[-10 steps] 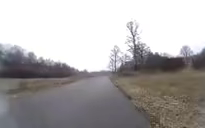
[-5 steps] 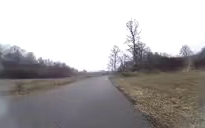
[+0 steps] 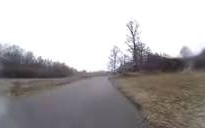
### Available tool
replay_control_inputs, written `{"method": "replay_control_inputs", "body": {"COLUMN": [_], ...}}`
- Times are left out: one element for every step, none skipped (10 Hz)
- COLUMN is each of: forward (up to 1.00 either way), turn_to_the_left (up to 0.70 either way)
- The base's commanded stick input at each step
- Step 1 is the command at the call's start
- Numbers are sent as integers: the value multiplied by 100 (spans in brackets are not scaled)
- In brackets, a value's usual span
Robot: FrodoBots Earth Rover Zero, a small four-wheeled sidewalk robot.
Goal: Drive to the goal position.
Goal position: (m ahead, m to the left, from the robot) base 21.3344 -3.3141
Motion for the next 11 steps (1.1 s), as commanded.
{"method": "replay_control_inputs", "body": {"forward": [70, 70, 70, 70, 70, 70, 70, 70, 70, 70, 70], "turn_to_the_left": [0, 0, 0, 0, 0, 0, 0, 0, 0, 0, 0]}}
